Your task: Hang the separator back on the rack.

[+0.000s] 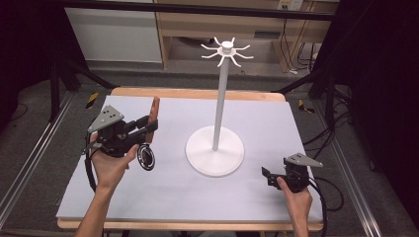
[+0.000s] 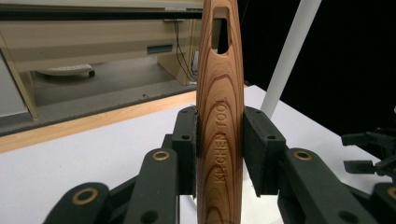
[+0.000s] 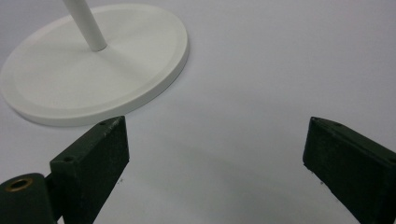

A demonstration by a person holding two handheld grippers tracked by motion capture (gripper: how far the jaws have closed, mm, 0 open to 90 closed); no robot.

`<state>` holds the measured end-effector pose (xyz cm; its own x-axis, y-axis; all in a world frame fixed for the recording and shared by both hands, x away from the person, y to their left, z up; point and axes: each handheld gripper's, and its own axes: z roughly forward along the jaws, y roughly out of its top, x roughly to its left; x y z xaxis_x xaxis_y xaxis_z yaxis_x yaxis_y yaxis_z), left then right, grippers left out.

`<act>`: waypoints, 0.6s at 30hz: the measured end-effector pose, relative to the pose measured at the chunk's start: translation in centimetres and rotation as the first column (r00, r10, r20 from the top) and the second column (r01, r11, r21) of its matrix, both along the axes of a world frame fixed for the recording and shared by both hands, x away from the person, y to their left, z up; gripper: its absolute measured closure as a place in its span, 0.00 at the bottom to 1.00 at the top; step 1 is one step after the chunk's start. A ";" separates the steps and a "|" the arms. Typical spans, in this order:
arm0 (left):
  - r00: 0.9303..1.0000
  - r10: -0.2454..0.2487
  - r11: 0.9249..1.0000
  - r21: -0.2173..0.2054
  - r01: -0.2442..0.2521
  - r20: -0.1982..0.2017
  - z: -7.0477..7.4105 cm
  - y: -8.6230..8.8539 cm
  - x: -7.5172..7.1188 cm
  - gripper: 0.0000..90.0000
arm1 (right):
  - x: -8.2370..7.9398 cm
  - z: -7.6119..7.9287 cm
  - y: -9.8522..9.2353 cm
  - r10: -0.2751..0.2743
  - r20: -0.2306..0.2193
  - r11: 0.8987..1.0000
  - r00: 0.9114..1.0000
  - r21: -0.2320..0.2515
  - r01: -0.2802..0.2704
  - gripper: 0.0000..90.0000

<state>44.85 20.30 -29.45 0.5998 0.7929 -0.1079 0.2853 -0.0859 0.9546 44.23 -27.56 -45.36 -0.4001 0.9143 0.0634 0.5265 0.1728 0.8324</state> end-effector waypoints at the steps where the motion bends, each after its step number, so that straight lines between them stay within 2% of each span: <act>1: 1.000 0.000 1.000 0.003 0.000 0.003 0.2 -0.1 0.1 0.75 | 0.0 0.0 0.0 0.000 0.001 1.000 1.000 0.000 0.000 0.08; 6: 1.000 -0.012 1.000 -0.007 0.012 0.009 1.1 -0.7 0.5 0.75 | 0.0 -0.1 0.0 0.005 -0.004 1.000 1.000 -0.004 -0.005 0.08; 14: 0.998 -0.031 0.999 -0.012 0.032 0.055 3.5 -1.7 0.4 0.75 | 0.0 -0.1 0.0 0.005 -0.003 1.000 1.000 -0.007 -0.005 0.08; 18: 0.997 -0.035 0.999 -0.006 0.036 0.065 4.0 -2.0 0.3 0.75 | 0.0 -0.1 0.0 0.005 -0.001 1.000 1.000 -0.006 -0.005 0.08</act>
